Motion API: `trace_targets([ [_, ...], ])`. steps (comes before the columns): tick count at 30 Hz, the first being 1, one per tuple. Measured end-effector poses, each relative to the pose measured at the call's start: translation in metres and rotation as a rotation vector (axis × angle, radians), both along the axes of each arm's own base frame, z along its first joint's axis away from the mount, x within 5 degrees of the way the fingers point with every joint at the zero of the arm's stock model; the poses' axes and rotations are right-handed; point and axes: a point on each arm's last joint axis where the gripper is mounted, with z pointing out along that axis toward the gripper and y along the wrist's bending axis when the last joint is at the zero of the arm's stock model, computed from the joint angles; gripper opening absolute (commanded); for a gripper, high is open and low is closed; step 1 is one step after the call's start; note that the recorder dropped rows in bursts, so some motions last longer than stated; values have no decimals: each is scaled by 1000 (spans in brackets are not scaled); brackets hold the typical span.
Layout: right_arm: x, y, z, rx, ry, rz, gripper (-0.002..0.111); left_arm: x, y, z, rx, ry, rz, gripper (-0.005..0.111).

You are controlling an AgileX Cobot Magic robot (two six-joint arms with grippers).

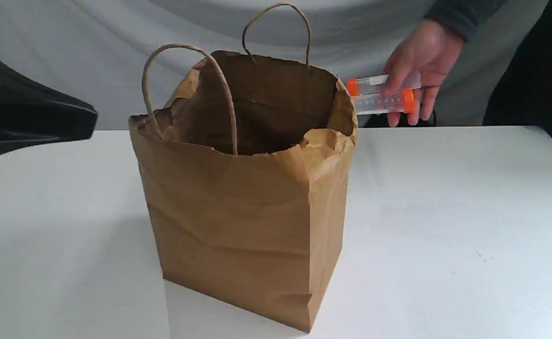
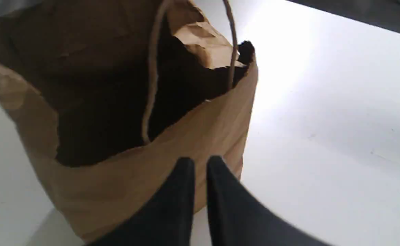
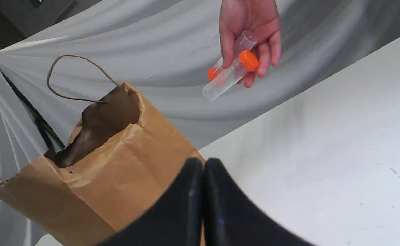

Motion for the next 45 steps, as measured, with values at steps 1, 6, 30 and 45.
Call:
trace_targets([
  [1,0,0,0,0,0,0,0,3,0,-3,5,-5,-13,29],
  [6,0,0,0,0,0,0,0,19,0,-13,18,-59,-27,58],
  [30,0,0,0,-1,3,2,0,51,-30,-30,-92,-139,-34,28],
  [45,-12,-6,63,-7,-234,-50,0,53,-28,-30,-79,-154,-9,0],
])
